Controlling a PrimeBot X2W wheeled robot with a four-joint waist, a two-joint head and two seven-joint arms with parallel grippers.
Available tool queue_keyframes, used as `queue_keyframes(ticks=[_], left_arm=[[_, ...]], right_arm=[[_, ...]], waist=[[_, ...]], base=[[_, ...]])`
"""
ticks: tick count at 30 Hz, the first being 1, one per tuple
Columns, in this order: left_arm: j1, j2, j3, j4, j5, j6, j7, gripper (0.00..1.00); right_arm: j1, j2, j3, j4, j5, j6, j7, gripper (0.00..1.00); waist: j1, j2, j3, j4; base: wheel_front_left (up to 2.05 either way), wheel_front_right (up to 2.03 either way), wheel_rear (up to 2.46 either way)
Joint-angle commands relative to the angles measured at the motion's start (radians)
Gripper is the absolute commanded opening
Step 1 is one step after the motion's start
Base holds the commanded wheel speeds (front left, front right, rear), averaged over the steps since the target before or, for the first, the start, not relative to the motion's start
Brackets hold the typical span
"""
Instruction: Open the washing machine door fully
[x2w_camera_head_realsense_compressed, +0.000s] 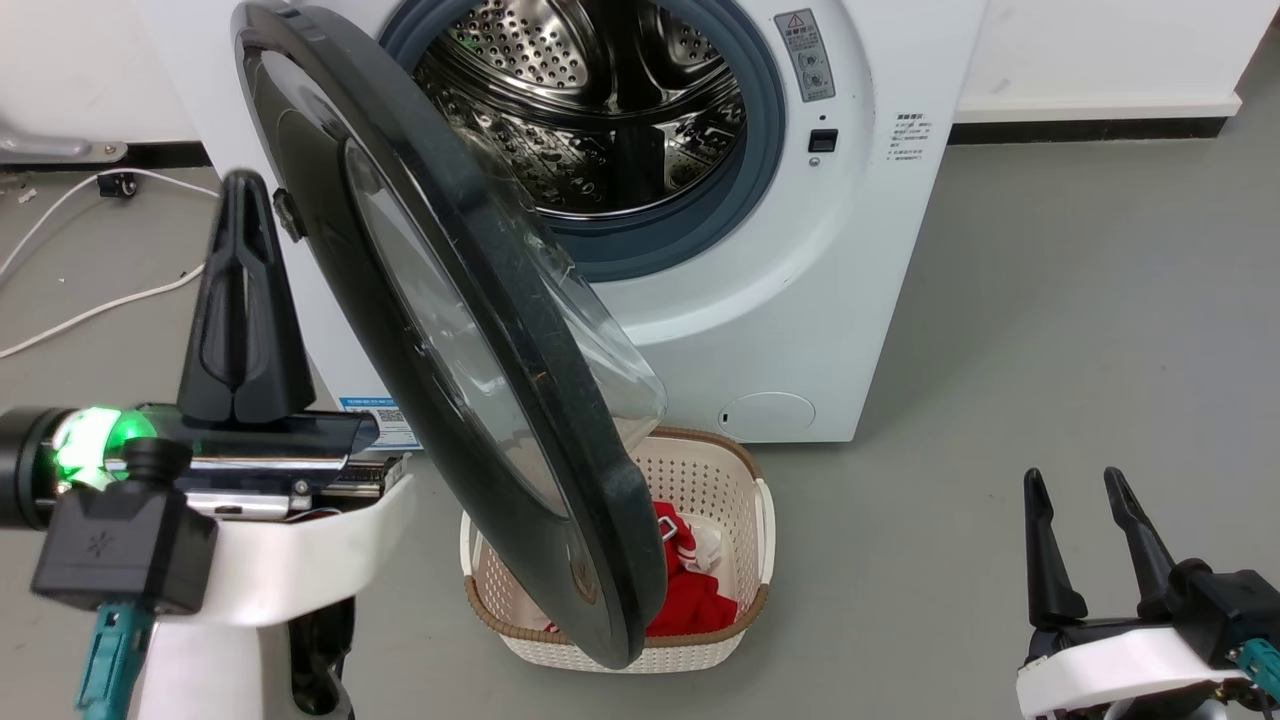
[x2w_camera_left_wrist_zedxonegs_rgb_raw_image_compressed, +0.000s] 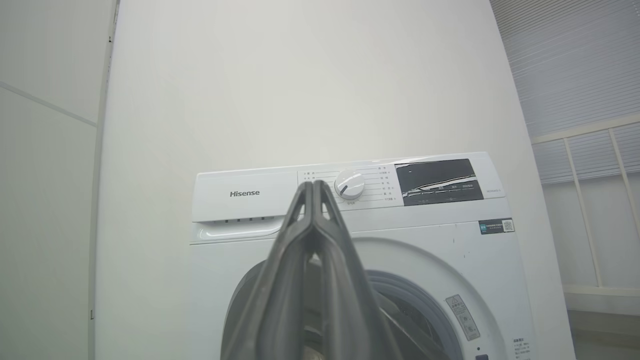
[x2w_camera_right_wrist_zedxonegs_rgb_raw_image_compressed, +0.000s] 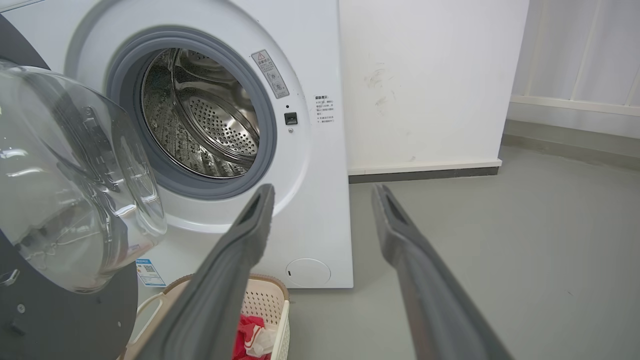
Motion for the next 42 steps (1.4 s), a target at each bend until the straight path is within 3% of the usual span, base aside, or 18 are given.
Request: queue_keyframes(ticks=[1, 5, 10, 19, 25, 27, 29, 38, 41, 42], left_arm=[[-0.009, 0.003, -0.005, -0.009, 0.002, -0.002, -0.002, 0.00], [-0.026, 0.000, -0.057, -0.084, 0.002, -0.024, -0.002, 0.00], [-0.002, -0.004, -0.192, -0.087, -0.018, -0.060, -0.002, 0.00], [0.072, 0.014, -0.433, 0.024, -0.057, -0.089, 0.012, 0.00], [0.179, 0.028, -0.510, 0.121, -0.114, -0.091, 0.130, 0.00], [0.235, 0.040, -0.516, 0.183, -0.130, -0.068, 0.194, 0.00], [0.238, 0.042, -0.516, 0.211, -0.123, -0.060, 0.191, 0.00], [0.139, 0.005, -0.518, 0.376, -0.137, -0.033, 0.088, 0.00], [0.112, -0.002, -0.519, 0.417, -0.136, -0.008, 0.055, 0.00], [0.085, -0.006, -0.516, 0.449, -0.135, 0.020, 0.034, 0.00]], right_arm=[[-0.005, 0.002, 0.002, 0.002, 0.000, 0.000, -0.002, 1.00], [-0.005, 0.002, 0.003, 0.006, 0.001, 0.000, -0.002, 1.00], [-0.011, 0.002, 0.003, 0.004, -0.014, 0.000, -0.002, 1.00], [-0.021, 0.002, 0.003, 0.013, -0.005, 0.000, -0.002, 1.00], [-0.024, 0.002, 0.006, 0.019, -0.002, 0.000, -0.002, 1.00], [-0.026, 0.002, 0.007, 0.024, 0.007, 0.000, -0.002, 1.00], [-0.030, 0.002, 0.008, 0.029, 0.009, 0.000, -0.002, 1.00], [-0.046, 0.002, 0.028, 0.048, 0.020, 0.000, -0.002, 1.00], [-0.045, 0.002, 0.030, 0.054, 0.026, 0.000, -0.002, 1.00], [-0.042, 0.002, 0.029, 0.059, 0.030, 0.000, -0.002, 1.00]], waist=[[0.0000, -0.0001, 0.000, -0.001], [0.0000, -0.0001, 0.003, -0.005], [0.0000, -0.0001, 0.013, -0.007], [0.0000, -0.0001, 0.029, -0.001], [0.0000, -0.0001, 0.038, 0.005], [0.0000, -0.0001, 0.044, 0.008], [0.0000, -0.0001, 0.047, 0.009], [0.0000, -0.0001, 0.047, -0.014], [0.0000, -0.0001, 0.045, -0.021], [0.0000, -0.0001, 0.044, -0.024]], base=[[0.00, 0.00, 0.00], [0.00, 0.00, 0.00], [0.00, 0.00, 0.00], [0.00, 0.00, 0.00], [0.00, 0.00, 0.00], [0.00, 0.00, 0.00], [0.00, 0.00, 0.00], [0.00, 0.00, 0.00], [0.00, 0.00, 0.00], [0.00, 0.00, 0.00]])
